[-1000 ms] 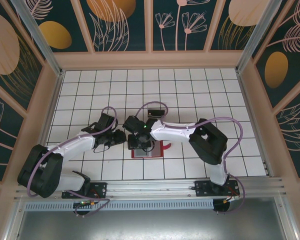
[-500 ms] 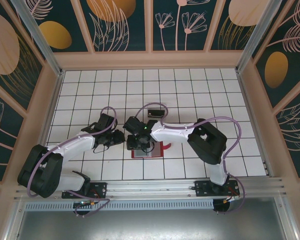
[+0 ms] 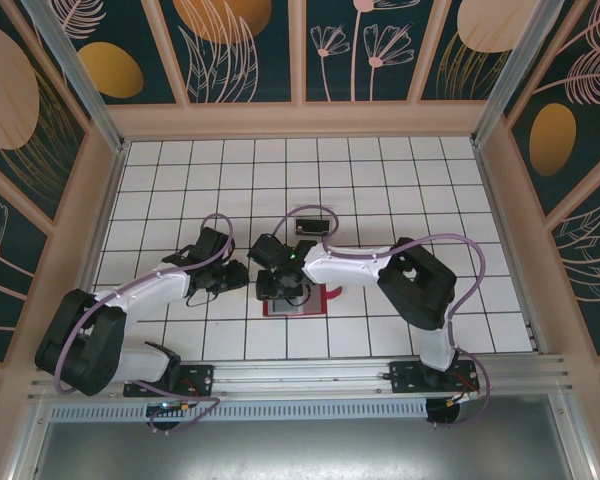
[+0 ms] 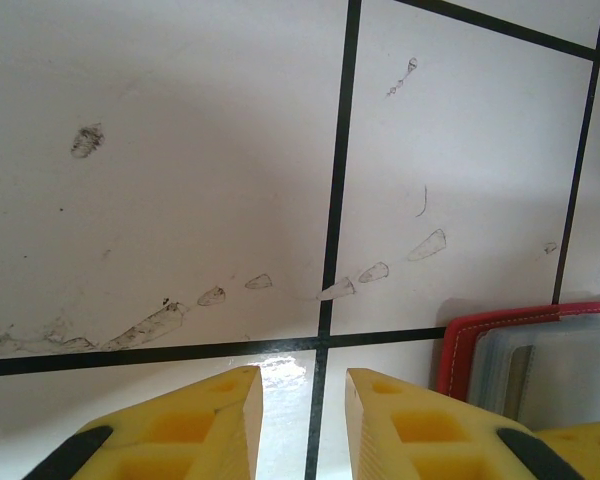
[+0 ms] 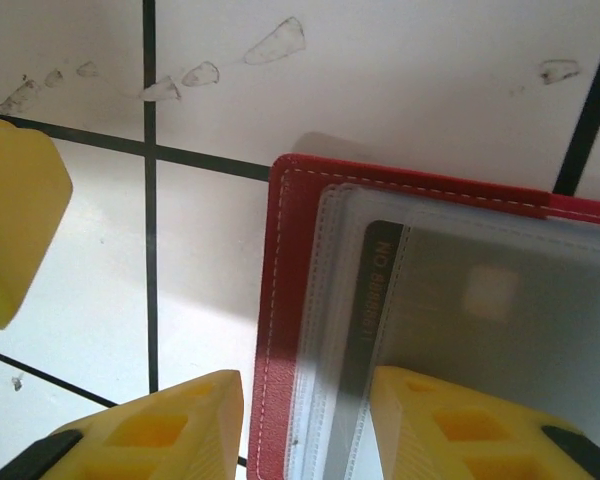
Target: Take the credit cards out of the card holder
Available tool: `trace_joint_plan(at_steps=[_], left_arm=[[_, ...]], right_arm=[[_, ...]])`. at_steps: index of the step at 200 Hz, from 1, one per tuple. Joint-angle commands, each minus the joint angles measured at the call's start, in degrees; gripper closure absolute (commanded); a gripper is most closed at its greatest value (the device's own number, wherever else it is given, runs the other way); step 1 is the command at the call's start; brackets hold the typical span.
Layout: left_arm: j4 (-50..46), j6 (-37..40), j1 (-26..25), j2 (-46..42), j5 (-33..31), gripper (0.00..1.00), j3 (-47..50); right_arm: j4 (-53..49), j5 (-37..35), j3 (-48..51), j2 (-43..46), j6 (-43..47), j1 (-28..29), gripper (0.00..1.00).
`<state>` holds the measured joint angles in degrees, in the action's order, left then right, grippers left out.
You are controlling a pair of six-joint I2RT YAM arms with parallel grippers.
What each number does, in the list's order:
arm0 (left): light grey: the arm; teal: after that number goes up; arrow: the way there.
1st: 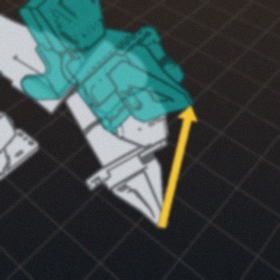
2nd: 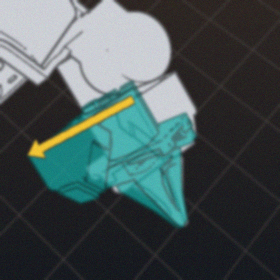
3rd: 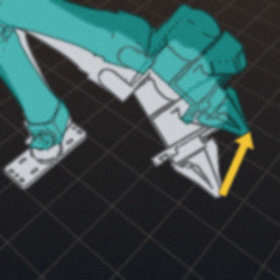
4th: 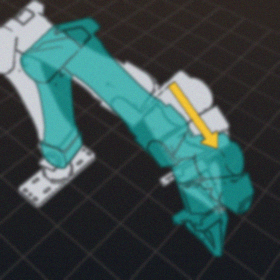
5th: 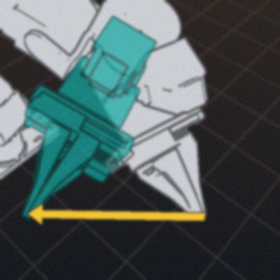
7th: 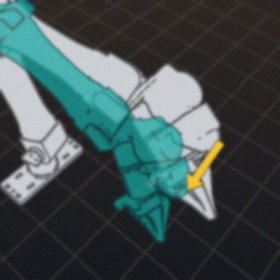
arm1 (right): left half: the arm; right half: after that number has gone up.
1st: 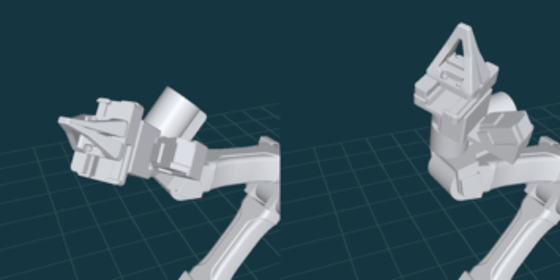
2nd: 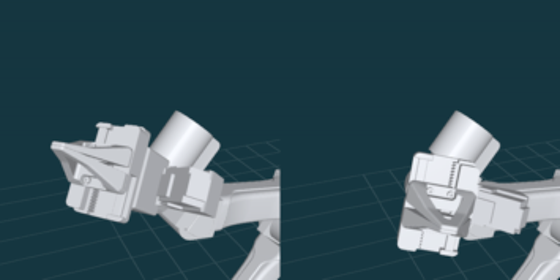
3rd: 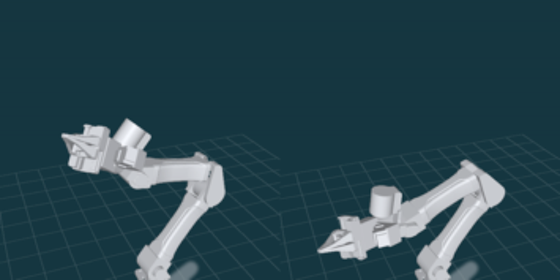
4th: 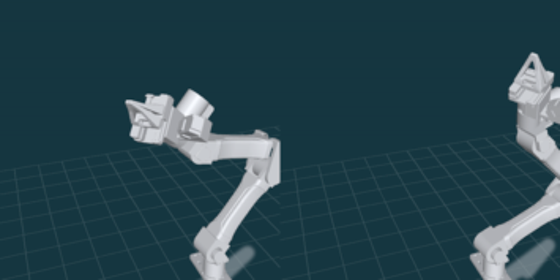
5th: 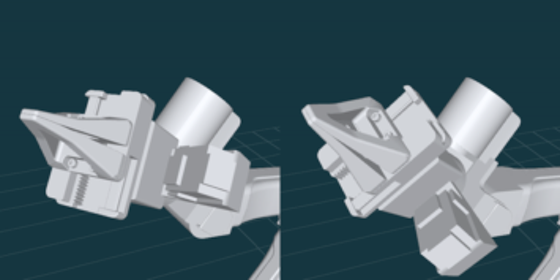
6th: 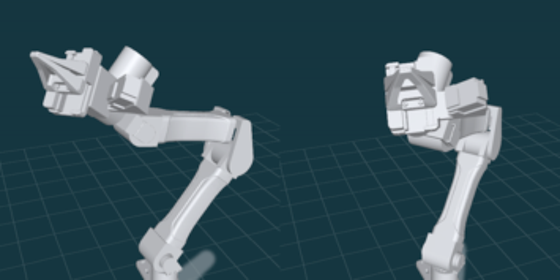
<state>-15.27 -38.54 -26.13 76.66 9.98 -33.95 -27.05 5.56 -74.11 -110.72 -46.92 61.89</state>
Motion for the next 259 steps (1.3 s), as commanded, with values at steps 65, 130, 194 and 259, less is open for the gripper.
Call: trace_joint_plan(at_steps=[65, 130, 194, 259], left_arm=[[-2.05, 1.53, 0.31, -0.16, -0.83, 0.71, -0.95], [-2.18, 1.26, 0.32, -0.37, -0.74, 0.71, -0.94], [-3.01, 1.39, 0.35, -1.24, -1.19, 0.71, -1.66], [-1.52, 1.11, 0.25, -0.43, 2.31, 0.71, -2.04]], right_arm=[[-12.86, -10.14, -1.83, -0.46, -1.05, 1.33, 0.59], [-21.86, -17.16, -7.53, -2.99, -0.83, 2.84, 0.57], [-27.47, -22.29, -8.74, -1.83, -2.05, 3.41, 0.53], [-28.94, -24.57, -4.61, 1.87, -3.75, 3.03, 0.51]])
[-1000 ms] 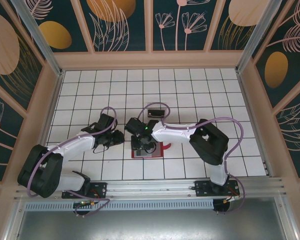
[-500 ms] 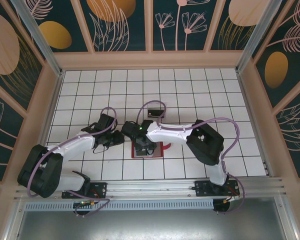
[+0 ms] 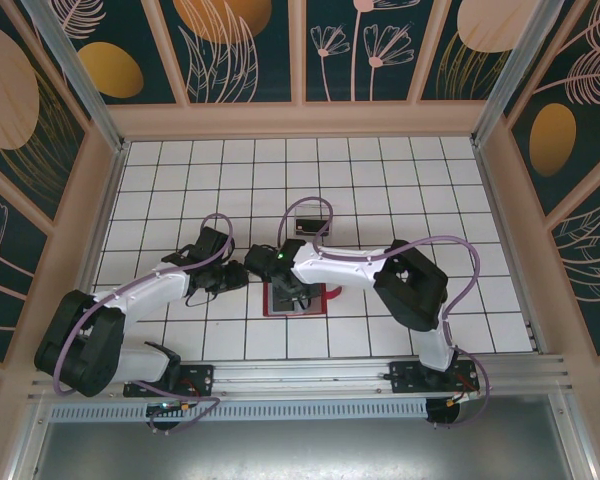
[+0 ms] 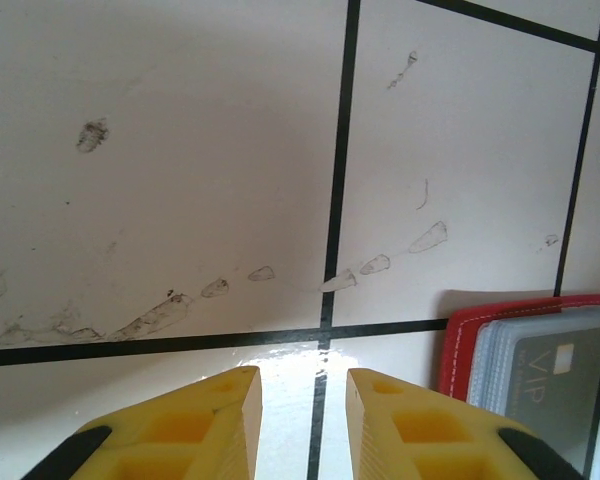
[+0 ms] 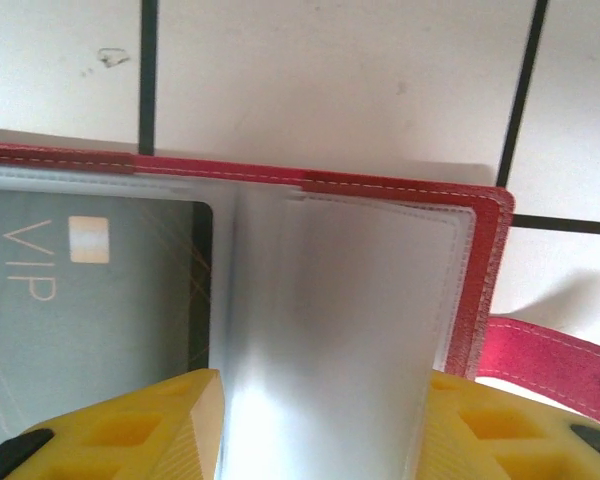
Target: Take the credit cards out of the card holder
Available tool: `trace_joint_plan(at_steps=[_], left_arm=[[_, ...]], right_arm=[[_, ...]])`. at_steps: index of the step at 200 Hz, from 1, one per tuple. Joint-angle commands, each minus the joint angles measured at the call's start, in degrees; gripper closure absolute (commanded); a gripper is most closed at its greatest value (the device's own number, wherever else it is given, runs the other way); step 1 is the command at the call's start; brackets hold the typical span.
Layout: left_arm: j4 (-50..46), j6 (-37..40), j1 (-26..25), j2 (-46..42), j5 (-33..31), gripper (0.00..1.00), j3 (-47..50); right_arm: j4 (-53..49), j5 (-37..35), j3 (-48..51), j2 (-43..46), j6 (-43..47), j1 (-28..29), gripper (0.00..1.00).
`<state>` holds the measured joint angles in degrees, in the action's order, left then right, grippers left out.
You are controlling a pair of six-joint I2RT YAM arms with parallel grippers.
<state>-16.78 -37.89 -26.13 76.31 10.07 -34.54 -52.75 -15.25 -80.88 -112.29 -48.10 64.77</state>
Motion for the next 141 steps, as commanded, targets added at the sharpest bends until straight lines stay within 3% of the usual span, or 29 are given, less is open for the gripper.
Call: trace_joint_plan(at_steps=[1, 83, 141], left_arm=[[0.08, 0.41, 0.27, -0.01, 2.32, 0.71, -1.47], [5.06, -4.68, -2.26, 3.56, 8.15, 0.7, -2.32], [8.08, -8.19, -7.92, 6.95, 9.21, 0.75, -3.05]], right_arm=[[-3.23, -3.75, 2.24, 3.59, -2.55, 0.12, 0.51], [2.42, -1.61, 12.85, 13.1, -1.34, -4.35, 0.51], [27.73, 19.77, 23.87, 22.42, 0.39, -9.58, 0.56]])
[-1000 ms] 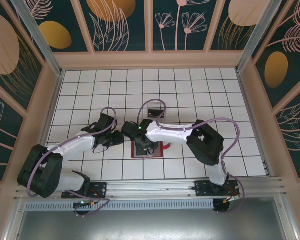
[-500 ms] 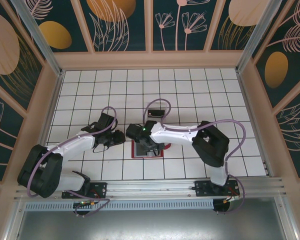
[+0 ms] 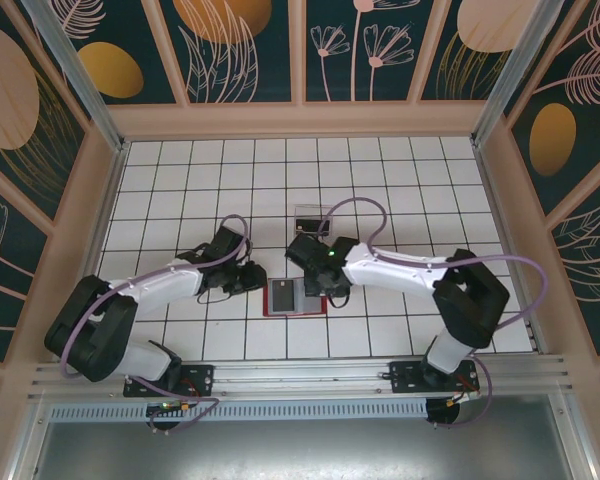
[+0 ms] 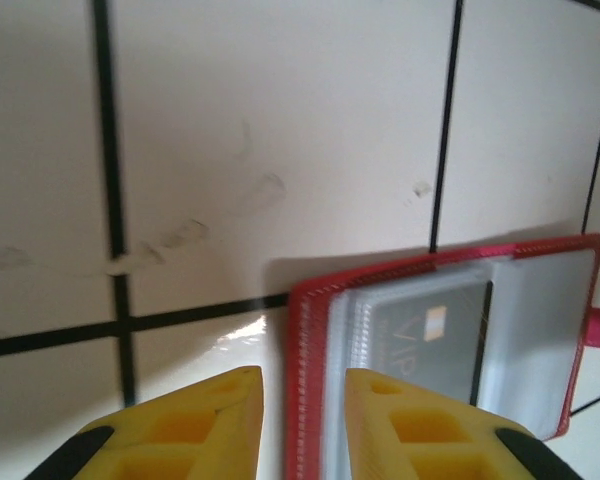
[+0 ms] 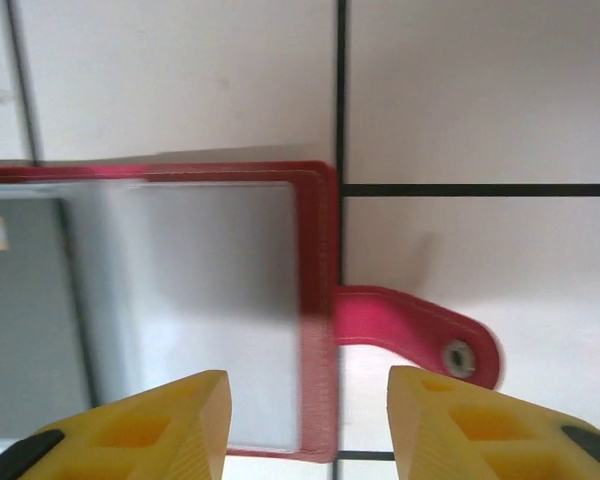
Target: Take the credit cards out of the card holder
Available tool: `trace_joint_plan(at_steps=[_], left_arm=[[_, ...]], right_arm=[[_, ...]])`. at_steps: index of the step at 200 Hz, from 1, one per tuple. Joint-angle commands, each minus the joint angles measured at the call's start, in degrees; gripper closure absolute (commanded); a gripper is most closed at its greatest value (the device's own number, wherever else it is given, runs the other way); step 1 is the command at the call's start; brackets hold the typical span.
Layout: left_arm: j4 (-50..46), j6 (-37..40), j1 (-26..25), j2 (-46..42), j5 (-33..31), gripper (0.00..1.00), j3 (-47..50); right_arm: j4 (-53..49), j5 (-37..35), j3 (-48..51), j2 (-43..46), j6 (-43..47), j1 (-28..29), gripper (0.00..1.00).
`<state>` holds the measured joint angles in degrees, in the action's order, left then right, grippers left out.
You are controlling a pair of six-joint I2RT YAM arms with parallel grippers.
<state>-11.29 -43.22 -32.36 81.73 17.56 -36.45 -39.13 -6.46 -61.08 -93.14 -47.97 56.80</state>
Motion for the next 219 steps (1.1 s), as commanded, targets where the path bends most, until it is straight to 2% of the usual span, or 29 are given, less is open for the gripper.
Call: trace_joint_plan(at_steps=[1, 24, 51, 153, 219], left_arm=[[2.68, -2.93, -1.72, 1.56, 1.75, 0.75, -1.2], [2.94, -3.82, -3.25, 2.26, 1.95, 0.78, -2.12], [3.68, -5.02, -4.37, 2.56, 2.11, 0.81, -2.62], [3.53, -5.38, -5.16, 4.44, 2.18, 0.83, -0.23], [2.69, -4.82, -5.08, 4.4, 1.57, 0.84, 0.23]], right_arm=[[14.54, 11.31, 4.23, 3.38, 0.21, -1.65, 0.56], [22.56, 18.16, 7.5, 3.94, -0.37, -2.97, 0.57], [27.79, 22.24, 10.09, 2.94, -0.68, -3.87, 0.57], [36.08, 28.29, 13.89, -0.68, -1.62, -5.2, 0.57], [38.77, 29.22, 14.32, -3.97, -1.97, -5.25, 0.58]])
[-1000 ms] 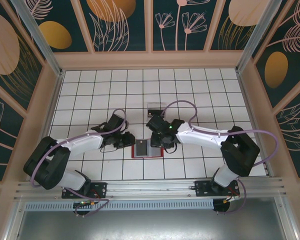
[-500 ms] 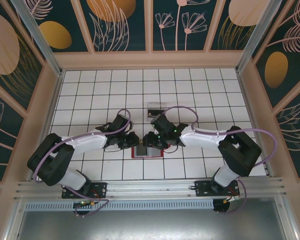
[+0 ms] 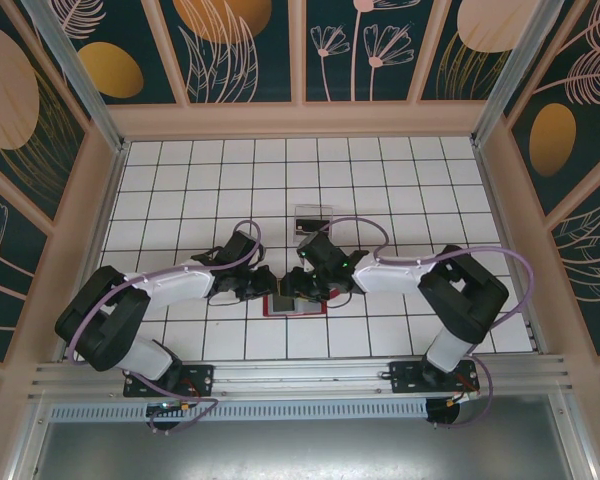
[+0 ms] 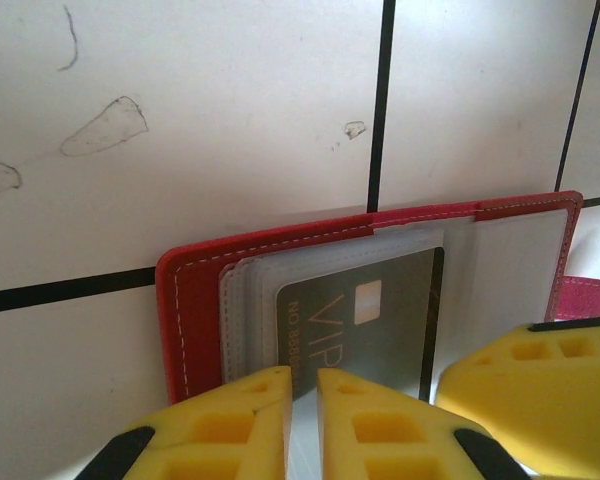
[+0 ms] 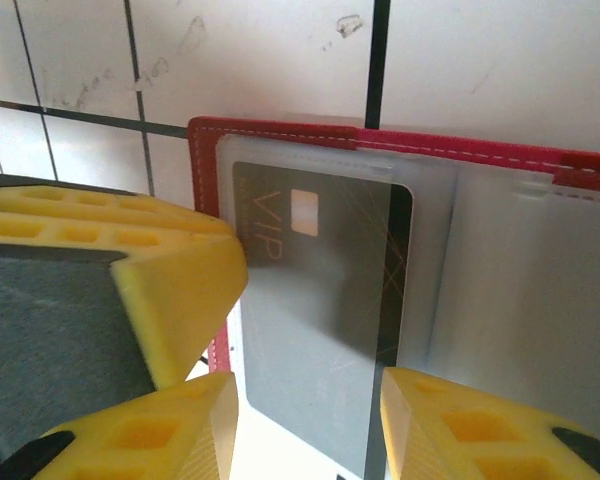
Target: Take the credit cards out of the card holder
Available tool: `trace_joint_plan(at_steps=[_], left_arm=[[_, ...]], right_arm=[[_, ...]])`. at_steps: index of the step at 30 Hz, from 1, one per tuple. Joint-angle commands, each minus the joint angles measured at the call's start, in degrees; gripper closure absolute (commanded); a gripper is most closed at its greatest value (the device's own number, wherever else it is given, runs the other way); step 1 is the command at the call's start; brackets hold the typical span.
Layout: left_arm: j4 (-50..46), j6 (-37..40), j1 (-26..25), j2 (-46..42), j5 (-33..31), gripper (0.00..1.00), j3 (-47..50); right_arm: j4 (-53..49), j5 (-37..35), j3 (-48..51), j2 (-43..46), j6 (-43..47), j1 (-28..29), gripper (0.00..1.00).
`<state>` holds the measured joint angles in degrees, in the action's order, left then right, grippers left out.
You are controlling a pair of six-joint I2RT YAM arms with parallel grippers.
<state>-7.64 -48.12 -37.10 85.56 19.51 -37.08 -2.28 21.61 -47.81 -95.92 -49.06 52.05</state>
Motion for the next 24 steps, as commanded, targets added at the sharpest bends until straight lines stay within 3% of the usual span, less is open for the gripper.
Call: trace_joint_plan(at_steps=[1, 24], left_arm=[[-0.97, 0.1, -0.4, 0.58, -0.41, 0.84, 0.87], [-1.15, 0.63, -0.29, 0.85, -0.29, 0.85, 0.78]], right_arm=[[1.93, 1.16, 1.01, -1.19, -0.87, -0.48, 0.58], [2.09, 0.12, 0.13, -2.8, -0.3, 0.18, 0.58]])
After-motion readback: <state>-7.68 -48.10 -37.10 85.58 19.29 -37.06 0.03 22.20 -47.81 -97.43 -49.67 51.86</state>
